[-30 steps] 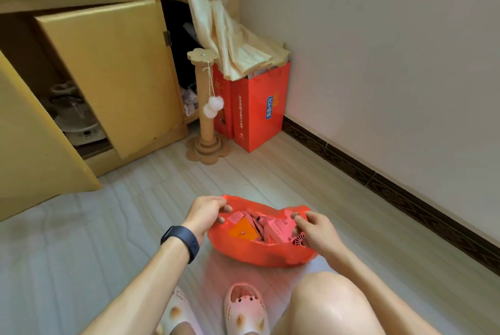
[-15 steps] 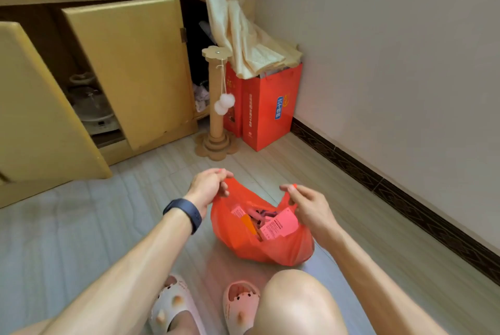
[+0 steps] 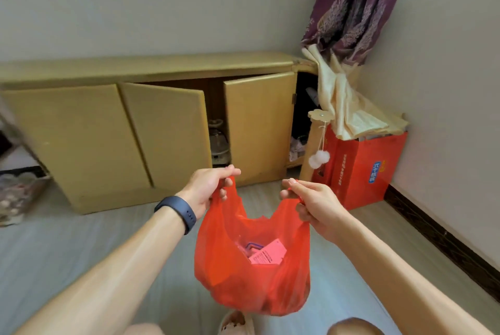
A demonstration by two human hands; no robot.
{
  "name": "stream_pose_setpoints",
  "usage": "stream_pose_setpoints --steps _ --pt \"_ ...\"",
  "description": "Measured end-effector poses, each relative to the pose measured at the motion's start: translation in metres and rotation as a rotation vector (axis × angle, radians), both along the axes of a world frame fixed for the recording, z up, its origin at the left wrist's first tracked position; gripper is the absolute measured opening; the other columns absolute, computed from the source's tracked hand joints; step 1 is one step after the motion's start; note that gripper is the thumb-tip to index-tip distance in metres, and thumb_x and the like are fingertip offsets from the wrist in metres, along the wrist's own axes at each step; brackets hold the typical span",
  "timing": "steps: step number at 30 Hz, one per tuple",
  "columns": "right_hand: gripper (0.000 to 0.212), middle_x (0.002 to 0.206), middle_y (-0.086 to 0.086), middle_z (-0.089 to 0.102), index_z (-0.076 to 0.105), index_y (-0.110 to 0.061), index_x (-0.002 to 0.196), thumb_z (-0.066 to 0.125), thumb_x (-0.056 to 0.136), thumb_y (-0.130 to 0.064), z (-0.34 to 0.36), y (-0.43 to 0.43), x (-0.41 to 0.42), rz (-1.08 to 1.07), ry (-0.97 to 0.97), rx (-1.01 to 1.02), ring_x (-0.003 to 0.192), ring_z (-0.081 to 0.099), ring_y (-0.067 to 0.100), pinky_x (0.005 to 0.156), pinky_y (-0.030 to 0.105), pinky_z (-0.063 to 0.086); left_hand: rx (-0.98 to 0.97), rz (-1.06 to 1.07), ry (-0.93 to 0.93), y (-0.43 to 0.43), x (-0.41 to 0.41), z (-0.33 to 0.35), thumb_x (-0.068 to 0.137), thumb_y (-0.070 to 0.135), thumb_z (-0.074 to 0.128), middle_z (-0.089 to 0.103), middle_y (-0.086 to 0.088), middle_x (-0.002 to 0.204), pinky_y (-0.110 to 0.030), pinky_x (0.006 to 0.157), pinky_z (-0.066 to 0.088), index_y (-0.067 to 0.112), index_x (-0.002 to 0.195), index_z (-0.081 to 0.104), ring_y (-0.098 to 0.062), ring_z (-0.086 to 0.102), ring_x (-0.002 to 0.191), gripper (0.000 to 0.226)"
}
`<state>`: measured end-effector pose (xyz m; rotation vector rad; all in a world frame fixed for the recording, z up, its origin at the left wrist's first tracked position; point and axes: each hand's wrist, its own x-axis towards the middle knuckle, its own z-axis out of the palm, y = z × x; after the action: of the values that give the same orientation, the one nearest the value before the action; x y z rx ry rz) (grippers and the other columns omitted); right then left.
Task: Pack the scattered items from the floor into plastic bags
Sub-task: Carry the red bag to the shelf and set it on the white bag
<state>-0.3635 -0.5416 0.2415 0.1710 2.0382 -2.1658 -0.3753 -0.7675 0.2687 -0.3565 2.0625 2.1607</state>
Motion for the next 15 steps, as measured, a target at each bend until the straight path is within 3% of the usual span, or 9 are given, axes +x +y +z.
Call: stream_pose_setpoints --steps 4,8,15 --pt "0.025 0.095 0.001 0.076 0.068 -0.014 0.115 0.058 0.099 -0.029 0.015 -0.046 -0.022 0.105 -0.055 -0.067 0.049 0.039 0.011 0.044 0.019 0.029 0.081 0.037 0.018 -0.046 0.006 0.017 0.095 0.024 0.061 0.06 0.001 0.061 -0.026 0.057 0.046 0.009 0.109 0.071 -0.011 0.056 0.048 0.023" --pt "0.025 0.105 0.004 0.076 0.067 -0.015 0.117 0.057 0.099 -0.028 0.015 -0.095 -0.048 0.203 -0.112 -0.155 0.064 0.067 0.016 0.058 0.025 0.042 0.127 0.077 0.03 -0.086 -0.009 0.008 0.095 0.024 0.061 0.068 -0.003 0.07 -0.032 0.066 0.051 0.011 0.11 0.071 -0.019 0.066 0.06 0.022" --pt "0.026 0.107 0.003 0.076 0.065 -0.016 0.119 0.054 0.101 -0.029 -0.067 -0.176 -0.117 0.347 -0.289 -0.116 0.094 0.074 0.027 0.072 0.032 0.051 0.108 0.23 -0.145 -0.141 -0.073 -0.088 0.091 0.025 0.06 0.041 0.004 0.046 -0.028 0.054 0.043 0.006 0.098 0.076 -0.019 0.056 0.043 0.025"
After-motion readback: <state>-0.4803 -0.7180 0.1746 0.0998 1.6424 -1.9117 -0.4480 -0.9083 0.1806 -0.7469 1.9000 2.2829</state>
